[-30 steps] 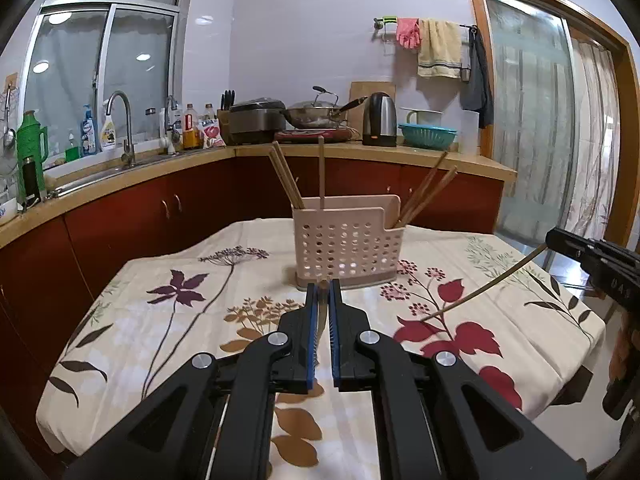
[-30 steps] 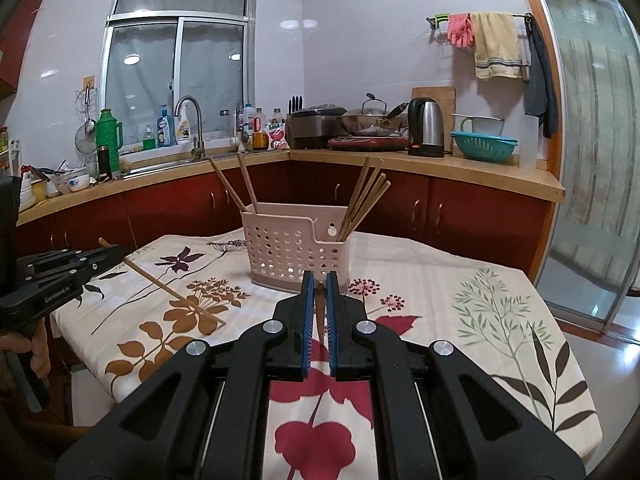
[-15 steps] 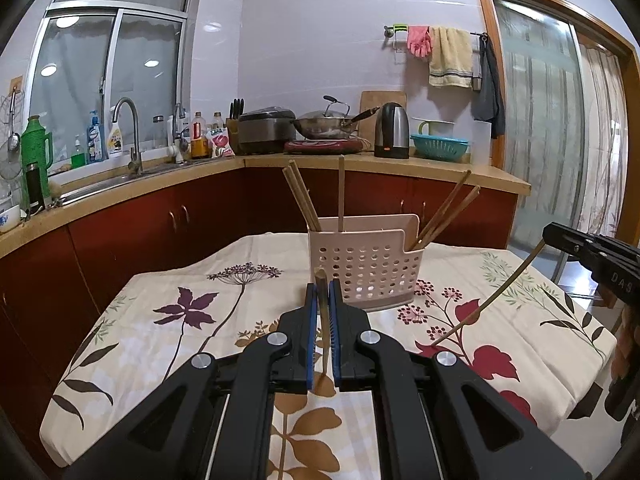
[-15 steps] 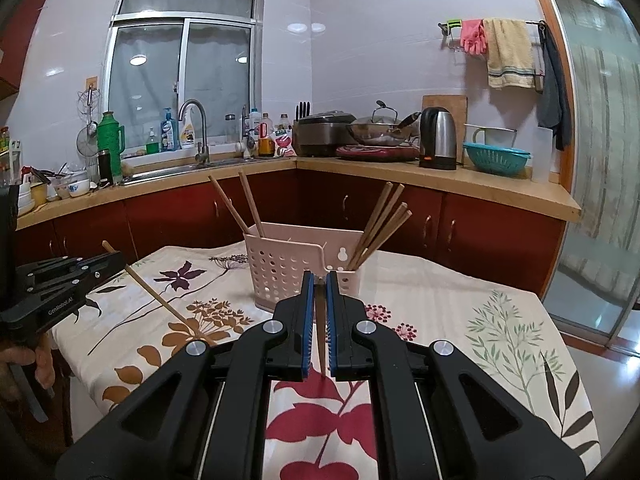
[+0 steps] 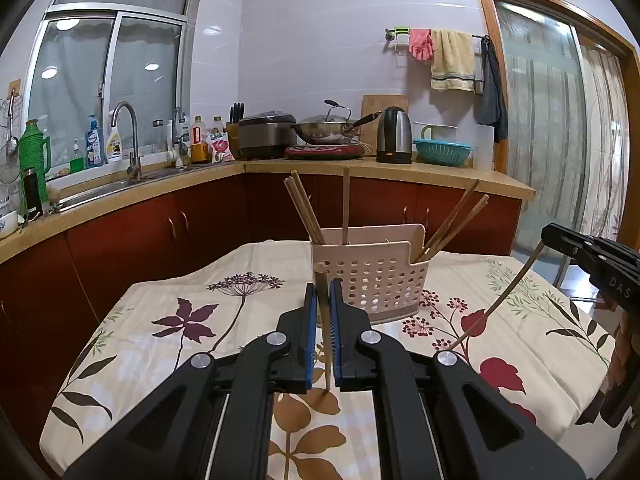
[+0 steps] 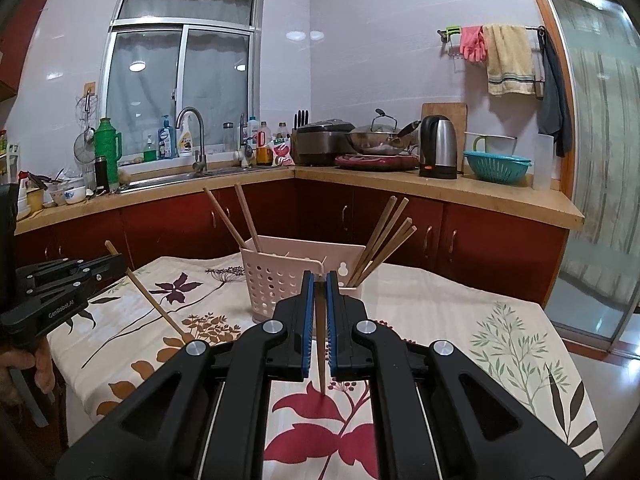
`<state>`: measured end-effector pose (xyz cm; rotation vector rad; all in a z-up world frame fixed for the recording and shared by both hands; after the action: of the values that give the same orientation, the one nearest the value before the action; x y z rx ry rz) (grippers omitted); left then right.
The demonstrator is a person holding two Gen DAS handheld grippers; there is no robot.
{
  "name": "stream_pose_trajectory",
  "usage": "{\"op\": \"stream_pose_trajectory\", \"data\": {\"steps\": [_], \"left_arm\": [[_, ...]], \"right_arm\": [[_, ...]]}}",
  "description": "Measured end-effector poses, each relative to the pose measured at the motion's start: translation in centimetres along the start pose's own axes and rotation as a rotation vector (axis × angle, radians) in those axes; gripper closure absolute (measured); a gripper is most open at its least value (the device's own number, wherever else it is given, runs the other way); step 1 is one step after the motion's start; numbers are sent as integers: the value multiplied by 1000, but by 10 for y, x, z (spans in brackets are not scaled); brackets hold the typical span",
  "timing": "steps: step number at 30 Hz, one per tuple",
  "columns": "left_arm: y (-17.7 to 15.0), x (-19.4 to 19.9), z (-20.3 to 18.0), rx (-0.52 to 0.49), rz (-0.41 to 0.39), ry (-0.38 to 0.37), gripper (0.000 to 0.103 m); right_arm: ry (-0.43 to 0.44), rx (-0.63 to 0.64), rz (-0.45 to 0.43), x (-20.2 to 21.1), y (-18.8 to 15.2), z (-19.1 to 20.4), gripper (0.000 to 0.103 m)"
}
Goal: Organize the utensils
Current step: 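Lift both held chopsticks upright and carry them toward the pink caddy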
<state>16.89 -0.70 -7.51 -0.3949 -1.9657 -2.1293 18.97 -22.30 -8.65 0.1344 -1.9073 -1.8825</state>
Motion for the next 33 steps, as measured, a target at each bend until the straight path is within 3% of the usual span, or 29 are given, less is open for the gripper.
{"op": "stream_pose_trajectory", "data": {"steps": [33], "left_arm": [[15,-11,-6,-16,-27,-9,96]], "right_arm": [[-11,3,-29,-10,9,-5,97]]}}
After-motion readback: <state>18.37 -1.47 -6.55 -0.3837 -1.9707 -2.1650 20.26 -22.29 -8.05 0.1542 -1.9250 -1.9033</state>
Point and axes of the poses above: each gripper's, at about its wrist camera, not at the fingertips, and x roughly against the way its jaws point, z to its left, y to its top, the point moved 9 cm from there along -x, roughly the way its jaws point, and after that the axes turned 10 degrees about y, right-handed, at the moved point
